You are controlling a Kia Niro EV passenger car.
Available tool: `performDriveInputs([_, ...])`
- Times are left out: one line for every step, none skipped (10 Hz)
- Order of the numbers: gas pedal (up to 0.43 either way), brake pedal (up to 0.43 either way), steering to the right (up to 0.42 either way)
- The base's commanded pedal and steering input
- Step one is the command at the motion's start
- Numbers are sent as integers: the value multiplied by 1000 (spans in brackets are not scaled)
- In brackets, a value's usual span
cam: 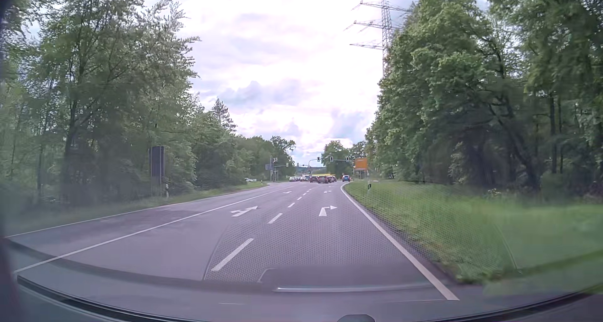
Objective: Follow the waypoints while adhering to traffic rules and regulations
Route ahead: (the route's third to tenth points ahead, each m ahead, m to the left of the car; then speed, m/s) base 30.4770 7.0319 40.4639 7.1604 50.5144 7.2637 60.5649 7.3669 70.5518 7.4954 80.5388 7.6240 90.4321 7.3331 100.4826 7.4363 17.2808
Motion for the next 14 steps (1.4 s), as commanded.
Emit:
performDriveInputs([0,140,-2])
performDriveInputs([0,134,-2])
performDriveInputs([0,140,-2])
performDriveInputs([0,140,-2])
performDriveInputs([0,134,-2])
performDriveInputs([0,128,-2])
performDriveInputs([0,134,-2])
performDriveInputs([0,128,-2])
performDriveInputs([0,122,-2])
performDriveInputs([0,122,-1])
performDriveInputs([0,122,-1])
performDriveInputs([0,122,-1])
performDriveInputs([0,122,-1])
performDriveInputs([0,122,0])
